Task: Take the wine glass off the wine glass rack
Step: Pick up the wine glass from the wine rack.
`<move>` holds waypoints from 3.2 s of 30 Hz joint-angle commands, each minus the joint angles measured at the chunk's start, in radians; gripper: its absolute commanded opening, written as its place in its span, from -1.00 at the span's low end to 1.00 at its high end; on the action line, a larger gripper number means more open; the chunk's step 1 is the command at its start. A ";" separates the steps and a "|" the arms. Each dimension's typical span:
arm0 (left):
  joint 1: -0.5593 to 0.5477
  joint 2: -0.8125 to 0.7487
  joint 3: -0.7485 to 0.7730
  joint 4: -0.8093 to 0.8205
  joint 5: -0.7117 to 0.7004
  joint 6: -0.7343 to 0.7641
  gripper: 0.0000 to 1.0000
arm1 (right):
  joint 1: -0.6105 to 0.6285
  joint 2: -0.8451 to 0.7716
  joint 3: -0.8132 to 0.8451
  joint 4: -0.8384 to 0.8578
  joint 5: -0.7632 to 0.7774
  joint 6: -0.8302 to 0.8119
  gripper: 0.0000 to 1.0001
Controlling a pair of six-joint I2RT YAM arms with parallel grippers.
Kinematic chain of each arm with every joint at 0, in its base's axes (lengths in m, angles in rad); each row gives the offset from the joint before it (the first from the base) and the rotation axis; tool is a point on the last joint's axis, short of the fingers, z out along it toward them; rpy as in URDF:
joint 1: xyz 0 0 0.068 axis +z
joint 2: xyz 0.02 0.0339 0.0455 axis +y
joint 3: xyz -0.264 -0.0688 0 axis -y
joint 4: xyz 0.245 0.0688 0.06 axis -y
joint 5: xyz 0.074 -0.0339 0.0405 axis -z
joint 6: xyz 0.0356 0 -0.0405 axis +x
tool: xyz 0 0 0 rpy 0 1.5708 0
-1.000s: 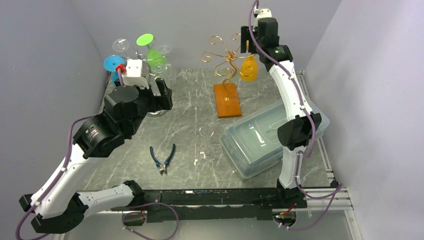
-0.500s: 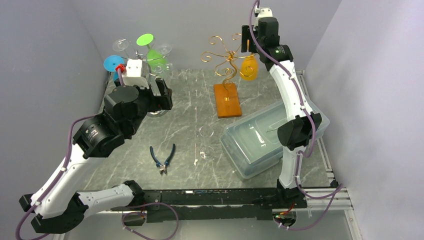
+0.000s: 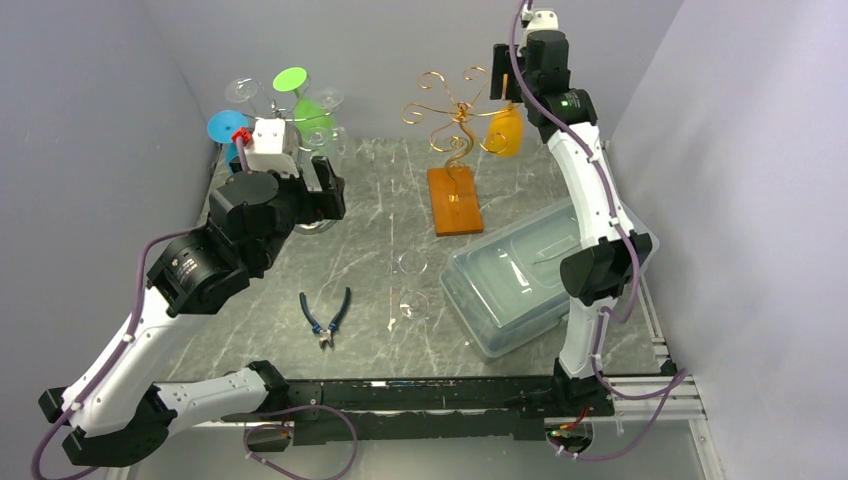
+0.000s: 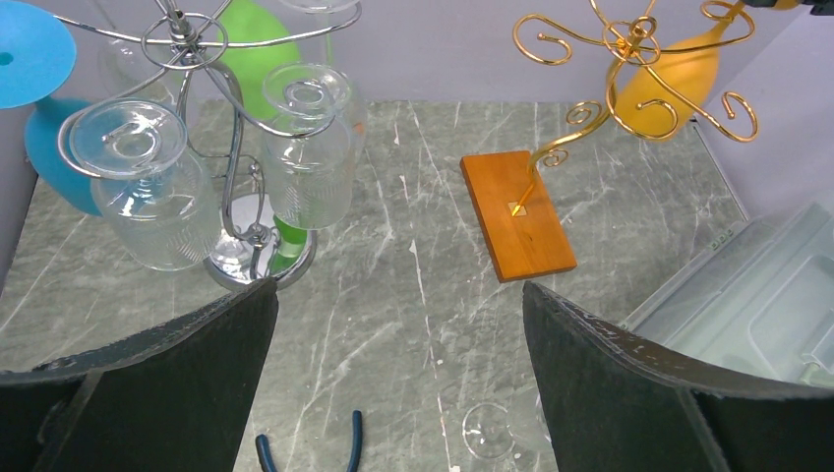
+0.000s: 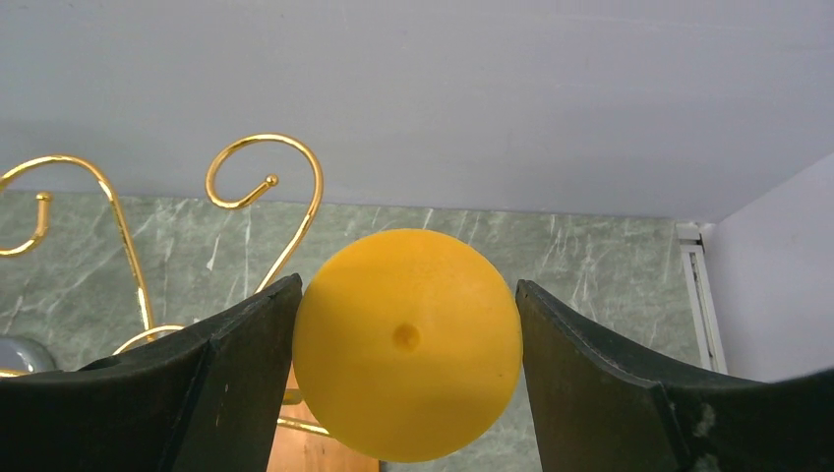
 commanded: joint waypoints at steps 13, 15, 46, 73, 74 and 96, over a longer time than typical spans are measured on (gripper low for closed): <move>-0.003 -0.002 0.020 0.045 0.008 0.007 0.99 | -0.002 -0.132 -0.083 0.039 -0.035 0.042 0.02; -0.003 -0.004 0.015 0.049 0.009 0.006 0.99 | 0.001 -0.131 -0.085 0.037 -0.043 0.039 0.02; -0.003 -0.003 0.004 0.076 -0.005 0.022 0.99 | 0.036 0.032 0.062 0.110 -0.053 -0.055 0.03; -0.003 -0.024 0.014 0.056 0.013 0.018 0.99 | 0.005 -0.039 -0.005 0.196 0.311 -0.045 -0.06; -0.003 -0.025 0.014 0.056 0.017 0.018 0.99 | 0.002 -0.054 -0.017 0.197 0.322 -0.043 -0.06; -0.003 -0.017 -0.038 0.153 0.241 -0.050 0.99 | 0.014 -0.553 -0.314 -0.050 0.193 0.202 -0.10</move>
